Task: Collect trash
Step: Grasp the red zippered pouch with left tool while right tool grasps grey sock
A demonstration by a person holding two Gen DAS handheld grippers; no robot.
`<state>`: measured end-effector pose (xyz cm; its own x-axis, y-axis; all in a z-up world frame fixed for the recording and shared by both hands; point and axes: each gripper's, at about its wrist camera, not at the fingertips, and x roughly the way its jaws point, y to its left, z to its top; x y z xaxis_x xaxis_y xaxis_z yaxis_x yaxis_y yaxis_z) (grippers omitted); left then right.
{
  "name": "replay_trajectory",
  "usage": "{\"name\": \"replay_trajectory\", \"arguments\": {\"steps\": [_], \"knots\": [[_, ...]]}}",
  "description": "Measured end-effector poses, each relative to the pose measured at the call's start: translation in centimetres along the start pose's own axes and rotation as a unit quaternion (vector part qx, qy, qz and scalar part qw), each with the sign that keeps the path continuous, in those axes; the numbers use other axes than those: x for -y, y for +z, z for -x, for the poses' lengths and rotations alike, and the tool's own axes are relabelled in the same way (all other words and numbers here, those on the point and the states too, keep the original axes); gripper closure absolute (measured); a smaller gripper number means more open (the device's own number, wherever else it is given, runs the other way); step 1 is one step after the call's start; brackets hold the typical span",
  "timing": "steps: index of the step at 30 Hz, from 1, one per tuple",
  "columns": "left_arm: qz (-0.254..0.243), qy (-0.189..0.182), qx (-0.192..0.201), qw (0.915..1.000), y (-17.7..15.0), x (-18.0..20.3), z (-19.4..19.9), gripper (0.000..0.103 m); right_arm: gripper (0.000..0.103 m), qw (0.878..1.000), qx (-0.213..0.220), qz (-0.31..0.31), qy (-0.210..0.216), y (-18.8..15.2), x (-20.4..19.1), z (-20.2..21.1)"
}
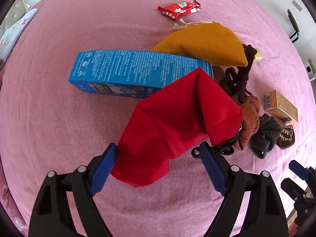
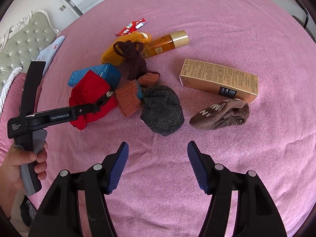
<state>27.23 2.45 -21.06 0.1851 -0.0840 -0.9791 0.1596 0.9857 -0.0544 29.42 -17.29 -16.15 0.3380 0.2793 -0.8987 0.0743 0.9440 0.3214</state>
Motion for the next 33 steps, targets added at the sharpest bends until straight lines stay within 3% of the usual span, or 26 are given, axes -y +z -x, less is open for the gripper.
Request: {"name": "replay_trajectory", "arguments": {"steps": [2,5,9,17,23,24,25,26,28,33], "knots": [[0.002,-0.001,-0.004,1.0000,0.5,0.0,-0.5,0.023,0.042,1.000,-0.001,-0.004,0.001,0.2,0.1,-0.3],[0.016,0.008,-0.020,0.9996,0.9,-0.4,-1.3,0.067,0.042,1.000,-0.001,-0.003,-0.001,0.9,0.2,-0.7],[0.031,-0.008,-0.015,0.9994,0.3,-1.0,-0.9,0.079,0.042,1.000,0.000,0.004,-0.005,2.0,0.1,-1.5],[0.067,-0.057,-0.005,0.9961,-3.2,-2.1,1.3,0.083,0.042,1.000,-0.013,0.005,-0.014,3.8,0.5,-4.2],[0.090,-0.070,-0.005,0.9934,-4.9,-3.2,2.1,0.084,0.043,0.999,-0.030,0.004,-0.013,4.7,0.4,-6.1],[0.094,-0.075,-0.005,0.9927,-5.1,-3.2,2.3,0.084,0.046,0.999,-0.035,0.003,-0.011,4.7,0.5,-6.4],[0.098,-0.080,-0.004,0.9920,-5.2,-3.3,2.4,0.084,0.060,0.999,-0.041,0.002,-0.010,4.6,0.5,-6.7],[0.100,-0.084,-0.004,0.9914,-5.4,-3.3,2.5,0.084,0.068,0.999,-0.044,0.002,-0.015,4.5,0.5,-6.8],[0.101,-0.090,-0.002,0.9909,-5.6,-2.7,3.2,0.084,0.078,0.999,-0.041,0.001,-0.007,4.1,0.7,-6.4],[0.096,-0.110,-0.004,0.9893,-7.1,-0.8,4.9,0.084,0.083,0.999,-0.038,-0.015,0.010,2.1,1.2,-4.2]]}}
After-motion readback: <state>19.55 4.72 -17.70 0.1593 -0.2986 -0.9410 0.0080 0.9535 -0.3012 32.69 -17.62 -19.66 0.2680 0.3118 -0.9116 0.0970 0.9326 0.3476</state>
